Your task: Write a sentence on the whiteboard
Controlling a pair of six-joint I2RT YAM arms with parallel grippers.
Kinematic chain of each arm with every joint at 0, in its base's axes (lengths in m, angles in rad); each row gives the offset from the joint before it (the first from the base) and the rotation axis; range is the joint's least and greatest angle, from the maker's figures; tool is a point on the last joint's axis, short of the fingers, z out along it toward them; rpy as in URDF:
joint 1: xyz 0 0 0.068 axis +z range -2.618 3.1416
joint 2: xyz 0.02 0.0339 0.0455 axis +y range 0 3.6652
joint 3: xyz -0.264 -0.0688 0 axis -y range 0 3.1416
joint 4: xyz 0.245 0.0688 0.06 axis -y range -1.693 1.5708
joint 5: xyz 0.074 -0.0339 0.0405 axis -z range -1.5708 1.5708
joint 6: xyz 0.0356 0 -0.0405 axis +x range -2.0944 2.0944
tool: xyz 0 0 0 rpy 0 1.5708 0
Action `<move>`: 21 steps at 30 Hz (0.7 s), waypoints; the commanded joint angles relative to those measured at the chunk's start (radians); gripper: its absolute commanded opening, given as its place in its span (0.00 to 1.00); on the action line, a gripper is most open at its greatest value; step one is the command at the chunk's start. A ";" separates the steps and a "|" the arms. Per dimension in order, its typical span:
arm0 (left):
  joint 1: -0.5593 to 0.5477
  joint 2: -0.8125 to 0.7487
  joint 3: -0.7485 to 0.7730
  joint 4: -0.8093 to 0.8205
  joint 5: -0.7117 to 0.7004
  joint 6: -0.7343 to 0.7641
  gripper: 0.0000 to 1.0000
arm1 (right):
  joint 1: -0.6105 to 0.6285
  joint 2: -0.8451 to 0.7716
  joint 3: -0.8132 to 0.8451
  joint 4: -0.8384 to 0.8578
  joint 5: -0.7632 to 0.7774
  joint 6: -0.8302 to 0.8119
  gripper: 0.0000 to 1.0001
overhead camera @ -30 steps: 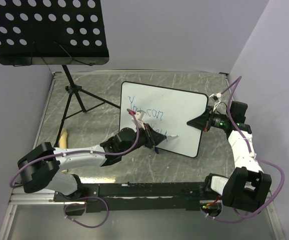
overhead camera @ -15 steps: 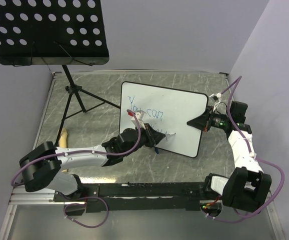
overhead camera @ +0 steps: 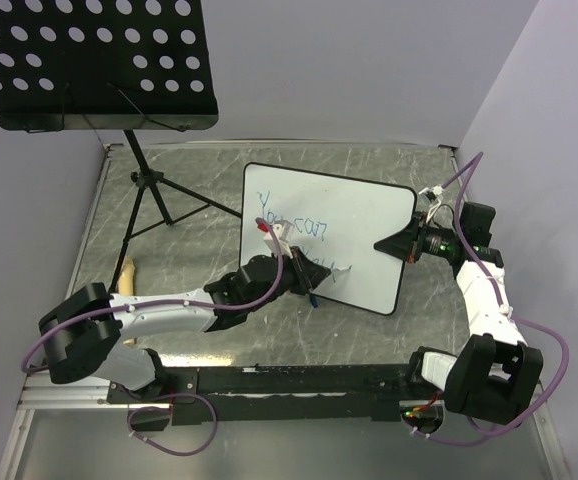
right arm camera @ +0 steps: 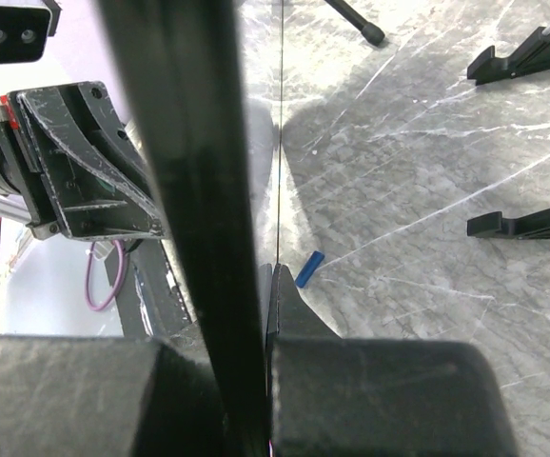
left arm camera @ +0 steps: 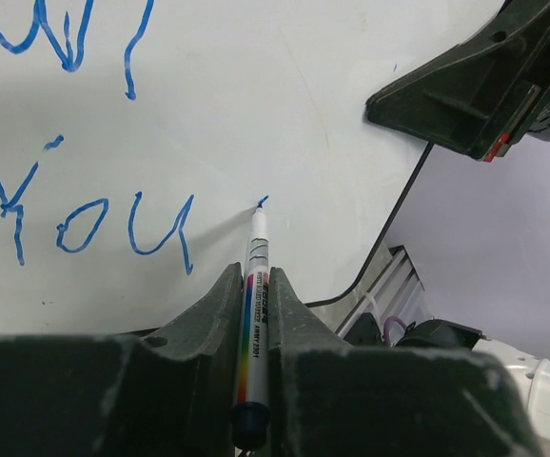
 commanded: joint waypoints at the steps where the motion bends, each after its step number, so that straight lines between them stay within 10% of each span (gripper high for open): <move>1: -0.004 -0.001 0.026 -0.025 0.021 -0.005 0.01 | 0.005 -0.039 0.038 0.072 -0.242 0.024 0.00; 21: -0.007 0.013 -0.006 -0.033 0.091 -0.048 0.01 | 0.007 -0.039 0.037 0.074 -0.243 0.025 0.00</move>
